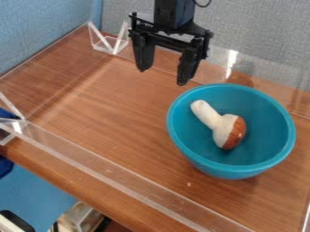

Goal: Remove the mushroom from inside the blue bowl and put it on the table

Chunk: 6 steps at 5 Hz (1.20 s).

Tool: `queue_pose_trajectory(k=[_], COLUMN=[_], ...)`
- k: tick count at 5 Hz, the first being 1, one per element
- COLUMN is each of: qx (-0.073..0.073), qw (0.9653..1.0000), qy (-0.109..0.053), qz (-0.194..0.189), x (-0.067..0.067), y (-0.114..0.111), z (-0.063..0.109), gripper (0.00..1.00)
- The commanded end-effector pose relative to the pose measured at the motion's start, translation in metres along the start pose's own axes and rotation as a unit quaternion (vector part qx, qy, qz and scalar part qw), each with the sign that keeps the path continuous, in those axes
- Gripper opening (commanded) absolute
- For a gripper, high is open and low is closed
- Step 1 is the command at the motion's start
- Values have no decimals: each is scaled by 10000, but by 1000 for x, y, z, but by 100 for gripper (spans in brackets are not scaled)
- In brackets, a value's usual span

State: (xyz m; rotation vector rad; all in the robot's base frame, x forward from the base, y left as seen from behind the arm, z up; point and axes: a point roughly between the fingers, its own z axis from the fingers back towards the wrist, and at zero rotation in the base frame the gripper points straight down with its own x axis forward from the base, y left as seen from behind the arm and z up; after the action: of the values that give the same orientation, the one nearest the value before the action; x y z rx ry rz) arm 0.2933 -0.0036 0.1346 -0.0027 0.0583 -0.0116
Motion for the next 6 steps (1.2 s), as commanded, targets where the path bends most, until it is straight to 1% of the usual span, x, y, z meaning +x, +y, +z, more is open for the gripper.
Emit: queue_pose_trajectory(k=[1,2,3,4,5,6], qx=[-19,-80,-87,-37,29,76], qw=[10000,10000,10000,10000,10000,9999], qy=[61,28,-11,-30,-80,-83], qz=[31,29,-15,-29,-41,-34], x=[-1,0,1,2,3,8], y=[-3,-21,-45,-68,-86,-95], z=[-4,-9,-12,-18,-24,-33], gripper=[100,100,100,100,100,100])
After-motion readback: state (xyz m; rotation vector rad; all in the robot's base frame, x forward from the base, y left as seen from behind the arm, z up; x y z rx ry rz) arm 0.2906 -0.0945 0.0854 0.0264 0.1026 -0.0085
